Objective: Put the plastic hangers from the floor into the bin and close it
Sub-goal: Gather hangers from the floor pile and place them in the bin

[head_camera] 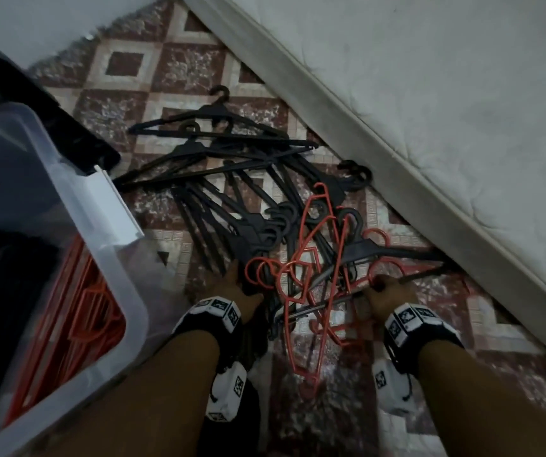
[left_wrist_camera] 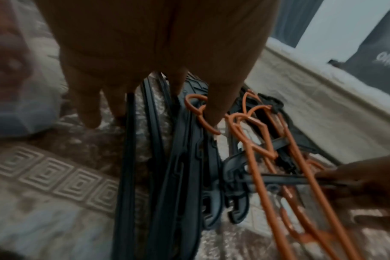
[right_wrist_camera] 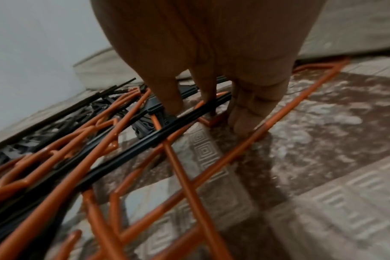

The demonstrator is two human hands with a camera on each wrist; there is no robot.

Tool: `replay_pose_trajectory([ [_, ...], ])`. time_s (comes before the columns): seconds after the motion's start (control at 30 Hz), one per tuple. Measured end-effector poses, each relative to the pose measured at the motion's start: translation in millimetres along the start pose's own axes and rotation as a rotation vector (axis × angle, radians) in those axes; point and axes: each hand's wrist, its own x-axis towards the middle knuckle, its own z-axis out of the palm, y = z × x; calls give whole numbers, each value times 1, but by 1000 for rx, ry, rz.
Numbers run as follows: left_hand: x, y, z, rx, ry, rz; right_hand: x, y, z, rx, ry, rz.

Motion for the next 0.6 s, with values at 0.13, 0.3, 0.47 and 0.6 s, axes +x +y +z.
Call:
replay_pose_trajectory([
  [0.13, -4, 8, 10, 15, 41, 101, -10, -10, 9, 98, 24, -29],
  [0.3, -20, 16, 24, 48, 96, 218, -25, -8, 16, 287, -6, -107],
  [0.47, -18, 9, 7, -223, 488, -29, -29, -7, 13, 519, 169, 104],
  [0.6, 7, -3, -12, -209, 272, -119, -32, -30, 14, 414, -39, 86],
])
